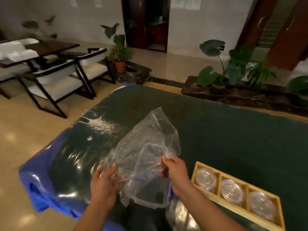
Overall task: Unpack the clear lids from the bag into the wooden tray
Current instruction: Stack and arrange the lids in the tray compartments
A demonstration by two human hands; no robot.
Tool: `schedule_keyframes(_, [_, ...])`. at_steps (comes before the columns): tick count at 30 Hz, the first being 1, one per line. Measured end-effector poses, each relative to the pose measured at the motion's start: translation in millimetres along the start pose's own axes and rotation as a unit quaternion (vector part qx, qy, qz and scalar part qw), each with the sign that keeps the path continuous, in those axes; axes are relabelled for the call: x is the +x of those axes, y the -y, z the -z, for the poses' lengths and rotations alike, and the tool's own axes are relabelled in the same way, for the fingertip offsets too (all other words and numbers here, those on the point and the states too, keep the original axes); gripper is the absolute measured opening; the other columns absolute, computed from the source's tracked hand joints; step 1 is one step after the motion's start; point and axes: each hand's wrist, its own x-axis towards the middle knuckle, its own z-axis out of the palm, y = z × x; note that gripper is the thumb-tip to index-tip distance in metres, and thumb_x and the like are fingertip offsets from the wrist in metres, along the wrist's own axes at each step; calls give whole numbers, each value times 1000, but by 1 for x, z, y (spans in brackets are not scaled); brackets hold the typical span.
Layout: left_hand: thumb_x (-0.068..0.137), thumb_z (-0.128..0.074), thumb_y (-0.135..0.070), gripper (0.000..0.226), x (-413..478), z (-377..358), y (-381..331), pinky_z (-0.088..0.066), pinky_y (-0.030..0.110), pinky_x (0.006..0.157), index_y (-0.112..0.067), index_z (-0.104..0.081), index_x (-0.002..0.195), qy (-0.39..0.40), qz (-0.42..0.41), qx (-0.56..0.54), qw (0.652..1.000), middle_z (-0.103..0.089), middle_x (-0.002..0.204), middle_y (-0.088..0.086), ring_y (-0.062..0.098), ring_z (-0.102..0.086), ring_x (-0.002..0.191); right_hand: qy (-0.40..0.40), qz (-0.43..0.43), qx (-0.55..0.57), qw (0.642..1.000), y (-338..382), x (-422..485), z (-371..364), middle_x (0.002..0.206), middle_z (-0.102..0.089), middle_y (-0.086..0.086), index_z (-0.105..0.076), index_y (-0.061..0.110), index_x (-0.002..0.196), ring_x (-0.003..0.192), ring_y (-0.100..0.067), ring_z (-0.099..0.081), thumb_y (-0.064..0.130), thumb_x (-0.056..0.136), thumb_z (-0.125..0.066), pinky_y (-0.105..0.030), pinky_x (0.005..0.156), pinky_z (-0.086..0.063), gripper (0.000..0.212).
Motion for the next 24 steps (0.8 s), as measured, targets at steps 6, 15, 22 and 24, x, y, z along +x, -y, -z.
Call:
schedule_keyframes(6, [93, -72, -2, 56, 38, 28, -7, -50, 22, 34, 0, -48, 143, -137, -47, -31, 989, -63, 76, 9, 6, -58, 34, 92, -41, -69, 993, -17, 10, -36, 86, -72, -11, -65, 16, 101, 67, -17, -69, 11, 95, -64, -31, 62, -58, 8])
schedule_keyframes(15, [95, -71, -20, 61, 92, 57, -7, -52, 33, 57, -4, -45, 148, -182, 4, 41, 982, -65, 100, 12, 26, -60, 73, 85, -69, -101, 989, -28, 8, -14, 102, -73, -17, -66, 13, 109, 78, -22, -69, 10, 95, -63, -30, 68, -59, 14])
schedule_keyframes(22, [84, -80, -37, 96, 85, 52, -1, -34, 63, 113, -10, -25, 157, -226, -36, 454, 861, -32, 156, 30, 54, -37, 139, 35, -63, -106, 992, -27, 10, 21, 96, -76, -12, -69, 17, 105, 82, -24, -72, 15, 94, -65, -30, 69, -58, 12])
schedule_keyframes(24, [86, -78, -33, 89, 77, 44, 2, -31, 67, 113, -13, -28, 157, -170, -138, 548, 807, -32, 156, 29, 53, -34, 139, 26, -61, -98, 993, -27, 10, 29, 95, -76, -12, -70, 17, 104, 81, -24, -73, 15, 94, -65, -30, 68, -59, 11])
